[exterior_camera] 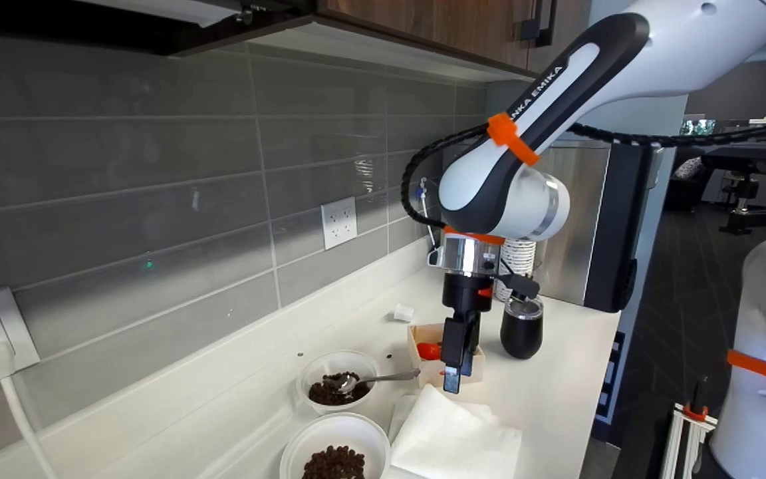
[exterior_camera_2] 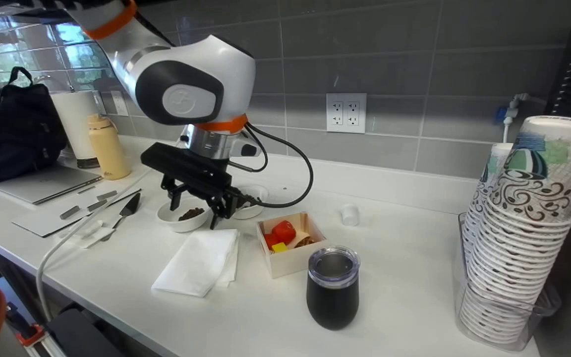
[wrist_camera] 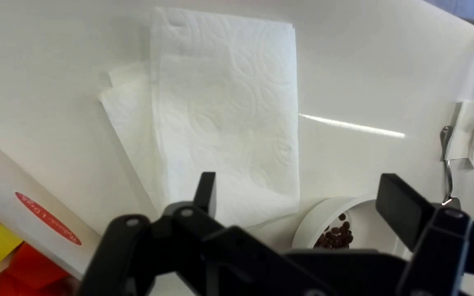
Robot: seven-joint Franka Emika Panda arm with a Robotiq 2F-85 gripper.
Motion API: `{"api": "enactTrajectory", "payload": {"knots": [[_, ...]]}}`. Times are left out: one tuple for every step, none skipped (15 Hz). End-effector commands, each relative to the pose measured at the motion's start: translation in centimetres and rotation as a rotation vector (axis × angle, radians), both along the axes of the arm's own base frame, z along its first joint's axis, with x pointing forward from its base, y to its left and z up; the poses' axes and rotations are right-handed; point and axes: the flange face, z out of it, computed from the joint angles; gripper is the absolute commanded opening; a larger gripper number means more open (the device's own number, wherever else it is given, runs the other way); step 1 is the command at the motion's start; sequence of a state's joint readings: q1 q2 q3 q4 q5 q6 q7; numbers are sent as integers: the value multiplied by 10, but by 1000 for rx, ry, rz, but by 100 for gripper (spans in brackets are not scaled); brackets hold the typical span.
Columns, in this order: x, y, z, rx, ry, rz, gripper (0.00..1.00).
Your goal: Unfold the wipe on the table
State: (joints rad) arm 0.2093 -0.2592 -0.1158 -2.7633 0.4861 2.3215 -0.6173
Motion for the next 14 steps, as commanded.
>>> {"api": "enactTrajectory", "payload": {"knots": [[11, 3, -25, 19, 7, 24, 100], [12, 2, -29, 17, 11, 27, 100], [13, 0, -33, 11, 12, 25, 100], [14, -2, -37, 2, 14, 23, 100], [15, -3, -42, -12, 16, 23, 100], [16, -4, -47, -21, 21, 18, 100], [18, -4, -52, -28, 21, 12, 100], [20, -5, -56, -35, 20, 8, 100], [22, -5, -60, -43, 19, 5, 100], [25, -6, -64, -52, 17, 1, 100], [27, -7, -68, -60, 15, -3, 100], [30, -8, -71, -65, 14, -7, 100], [33, -9, -73, -69, 11, -10, 100], [37, -9, -76, -74, 7, -13, 100]]}}
